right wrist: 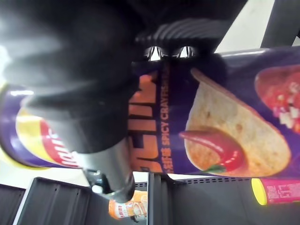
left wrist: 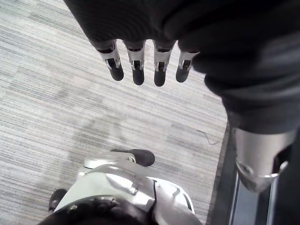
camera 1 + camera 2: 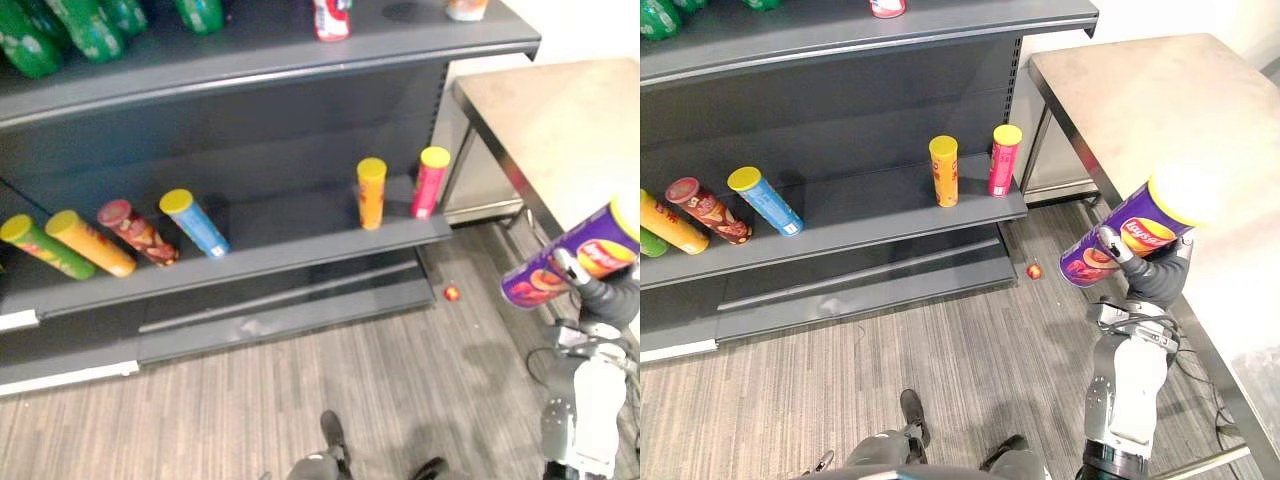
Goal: Put the gum and the chips on the shelf.
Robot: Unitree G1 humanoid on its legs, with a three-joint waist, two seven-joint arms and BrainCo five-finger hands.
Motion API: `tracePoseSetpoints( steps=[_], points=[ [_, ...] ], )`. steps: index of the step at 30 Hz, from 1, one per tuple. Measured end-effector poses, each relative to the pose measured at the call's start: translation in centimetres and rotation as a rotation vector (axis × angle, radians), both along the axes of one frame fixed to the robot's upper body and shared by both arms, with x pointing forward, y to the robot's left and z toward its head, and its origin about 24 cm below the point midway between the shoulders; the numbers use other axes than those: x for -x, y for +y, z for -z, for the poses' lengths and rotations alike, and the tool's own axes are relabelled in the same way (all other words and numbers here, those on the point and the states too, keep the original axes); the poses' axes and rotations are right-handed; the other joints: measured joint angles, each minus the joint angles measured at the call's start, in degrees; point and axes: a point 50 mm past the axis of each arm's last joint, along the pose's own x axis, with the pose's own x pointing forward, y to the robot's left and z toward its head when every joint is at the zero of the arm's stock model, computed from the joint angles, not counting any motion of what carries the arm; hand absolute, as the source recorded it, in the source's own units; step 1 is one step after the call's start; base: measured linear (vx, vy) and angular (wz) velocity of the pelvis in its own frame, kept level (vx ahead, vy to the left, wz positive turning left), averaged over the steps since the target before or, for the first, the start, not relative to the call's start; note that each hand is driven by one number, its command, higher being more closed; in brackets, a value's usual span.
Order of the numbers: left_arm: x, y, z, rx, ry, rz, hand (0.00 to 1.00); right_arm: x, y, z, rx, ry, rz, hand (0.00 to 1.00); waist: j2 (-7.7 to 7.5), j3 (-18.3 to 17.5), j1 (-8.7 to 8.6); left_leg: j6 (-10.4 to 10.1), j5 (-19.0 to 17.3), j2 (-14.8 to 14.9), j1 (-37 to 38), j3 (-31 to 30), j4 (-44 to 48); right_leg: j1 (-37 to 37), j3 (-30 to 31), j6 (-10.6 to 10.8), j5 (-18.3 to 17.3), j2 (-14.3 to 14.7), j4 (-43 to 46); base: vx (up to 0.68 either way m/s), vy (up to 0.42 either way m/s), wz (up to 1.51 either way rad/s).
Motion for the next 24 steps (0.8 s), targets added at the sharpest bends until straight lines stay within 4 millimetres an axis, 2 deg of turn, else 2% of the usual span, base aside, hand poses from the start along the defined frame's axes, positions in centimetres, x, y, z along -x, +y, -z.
tracePoseSetpoints(
  steps=[3, 6, 12, 15, 17, 19, 20, 21, 24],
  points=[
    [-1.0, 0.9, -0.3, -0.027, -0.023, 0.026, 0.00, -0.3, 0.6, 0.0, 0.012, 0.009, -0.023, 1.00, -2.32, 1.8, 0.21, 0.4, -1.6, -0.2, -0.1, 0.6, 2.4, -0.1, 1.6, 0.0, -0.3, -1.0, 1.2, 0.00, 0.049, -0.12],
    [-1.1, 1.1, -0.4, -0.033, -0.028, 0.034, 0.00, -0.5, 1.1, 0.0, 0.040, 0.016, -0.047, 1.00, -2.57, 1.8, 0.31, 0.4, -1.6, -0.7, 0.0, 0.9, 1.5, -0.6, 3.0, 0.3, -0.1, -0.6, -0.1, 0.01, 0.054, -0.08],
    [-1.5, 1.3, -0.6, -0.031, -0.061, 0.020, 0.00, -1.0, 2.2, 0.1, 0.046, 0.022, -0.109, 1.00, -2.81, 1.9, 1.68, 0.5, -1.5, -0.8, -1.3, 0.1, 2.0, -1.4, 4.2, 1.1, 1.9, 0.9, -2.9, 0.08, 0.000, 0.03],
    [-2.1, 1.5, -0.9, -0.037, -0.102, -0.011, 0.00, -2.4, 3.7, 0.6, 0.043, 0.047, -0.188, 1.00, -3.43, 2.3, 1.86, 1.0, -5.1, 1.1, -5.5, -2.4, 10.7, 0.3, 4.2, 1.2, 2.5, 2.2, -3.8, 0.09, -0.015, 0.46],
    [-2.1, 1.6, -0.9, -0.029, -0.120, -0.053, 0.00, -3.1, 5.1, 0.9, 0.046, 0.059, -0.257, 1.00, -3.68, 2.5, 3.73, 0.8, -9.8, 3.0, -7.5, -4.7, 17.8, 2.4, 4.0, 1.3, 2.5, 2.6, -2.7, 0.08, 0.038, 0.41],
    [-1.8, 1.5, -0.8, -0.025, -0.110, -0.056, 0.00, -3.4, 6.3, 0.8, 0.055, 0.056, -0.314, 1.00, -3.55, 2.5, 3.93, 1.2, -12.4, 3.1, -8.1, -7.1, 20.0, 2.5, 4.0, 0.8, 2.8, 0.8, 3.3, 0.13, 0.176, 1.09],
    [-2.0, 2.3, -1.0, -0.055, -0.101, -0.029, 0.00, -3.5, 7.1, 1.1, 0.064, 0.065, -0.364, 1.00, -2.18, 3.2, 2.92, 2.4, -13.0, 0.9, -5.7, -16.2, 19.2, -4.9, 24.8, -6.3, 5.1, 2.0, 19.1, 0.30, 0.353, 2.17],
    [-2.2, 2.7, -1.2, -0.075, -0.099, -0.011, 0.00, -3.5, 7.1, 1.1, 0.065, 0.065, -0.369, 1.00, -2.39, 3.1, 2.78, 2.7, -12.8, 0.0, -4.9, -17.5, 18.6, -6.1, 31.0, -4.8, 3.1, 4.7, 18.4, 0.40, 0.391, 2.19],
    [-1.8, 2.8, -1.1, -0.086, -0.082, -0.020, 0.00, -3.6, 8.2, 1.1, 0.068, 0.059, -0.419, 1.00, -2.48, 3.0, 3.22, 3.3, -12.8, -3.8, -1.6, -20.8, 16.7, -8.3, 34.2, -4.0, 1.7, 6.3, 14.8, 0.23, 0.131, 0.69]
  ],
)
